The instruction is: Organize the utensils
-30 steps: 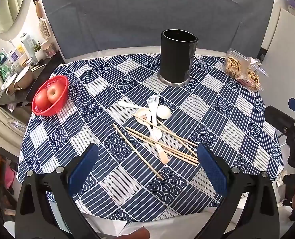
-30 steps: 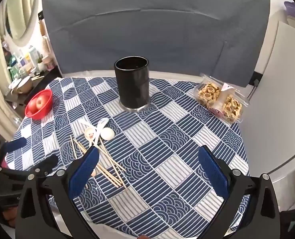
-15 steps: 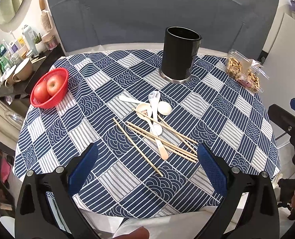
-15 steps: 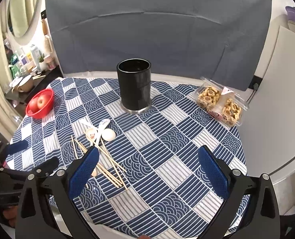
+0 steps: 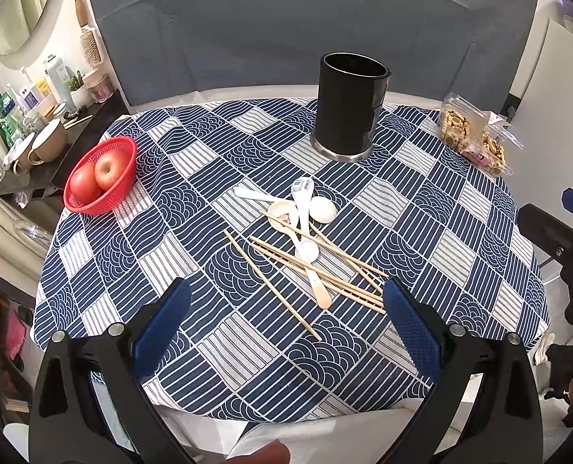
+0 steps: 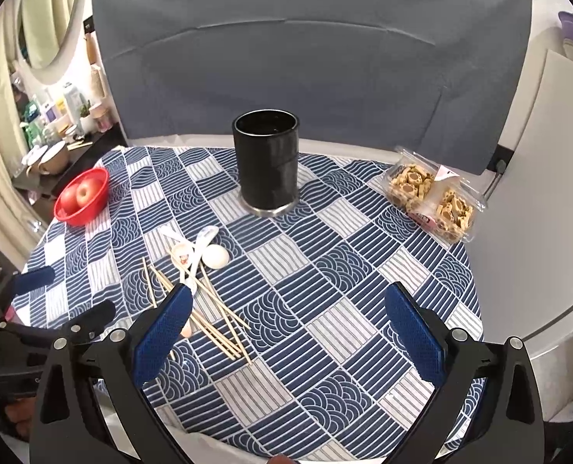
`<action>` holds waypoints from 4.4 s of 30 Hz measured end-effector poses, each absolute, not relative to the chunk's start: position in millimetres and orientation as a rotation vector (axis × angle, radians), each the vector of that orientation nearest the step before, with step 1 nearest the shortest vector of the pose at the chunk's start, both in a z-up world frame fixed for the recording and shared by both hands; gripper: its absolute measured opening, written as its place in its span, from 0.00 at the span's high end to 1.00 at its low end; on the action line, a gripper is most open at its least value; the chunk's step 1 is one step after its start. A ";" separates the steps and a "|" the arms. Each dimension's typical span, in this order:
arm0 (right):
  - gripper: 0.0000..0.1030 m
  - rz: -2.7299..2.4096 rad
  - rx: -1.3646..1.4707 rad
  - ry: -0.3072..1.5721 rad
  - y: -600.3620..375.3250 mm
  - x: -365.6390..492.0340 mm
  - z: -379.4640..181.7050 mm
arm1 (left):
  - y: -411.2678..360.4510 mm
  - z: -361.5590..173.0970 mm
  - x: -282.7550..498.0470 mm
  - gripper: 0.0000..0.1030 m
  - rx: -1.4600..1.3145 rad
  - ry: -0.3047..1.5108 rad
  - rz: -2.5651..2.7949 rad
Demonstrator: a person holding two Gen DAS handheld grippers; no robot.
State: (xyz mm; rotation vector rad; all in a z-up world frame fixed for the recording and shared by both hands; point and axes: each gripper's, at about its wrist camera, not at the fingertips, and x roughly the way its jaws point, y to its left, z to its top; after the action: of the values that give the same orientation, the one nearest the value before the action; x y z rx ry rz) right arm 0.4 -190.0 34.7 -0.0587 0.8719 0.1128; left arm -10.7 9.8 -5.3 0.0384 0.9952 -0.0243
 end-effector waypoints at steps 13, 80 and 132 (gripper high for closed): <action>0.07 0.136 -0.180 0.862 -179.8 0.9 36.0 | 16.7 -8.2 -14.8 0.06 0.071 1.003 -0.006; 0.89 0.872 -0.583 1.332 -63.0 134.8 -156.6 | 76.3 -178.7 58.7 0.04 -0.259 1.348 0.322; 0.95 0.459 0.027 1.228 -222.8 101.5 -79.7 | 45.8 -86.8 -7.2 0.96 -0.065 1.256 0.066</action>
State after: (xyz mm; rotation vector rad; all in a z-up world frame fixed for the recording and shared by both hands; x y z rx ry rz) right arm 101.5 -222.8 -79.7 0.0274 1.2282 0.4589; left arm -7.2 45.8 -86.8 -0.0648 1.2557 0.0657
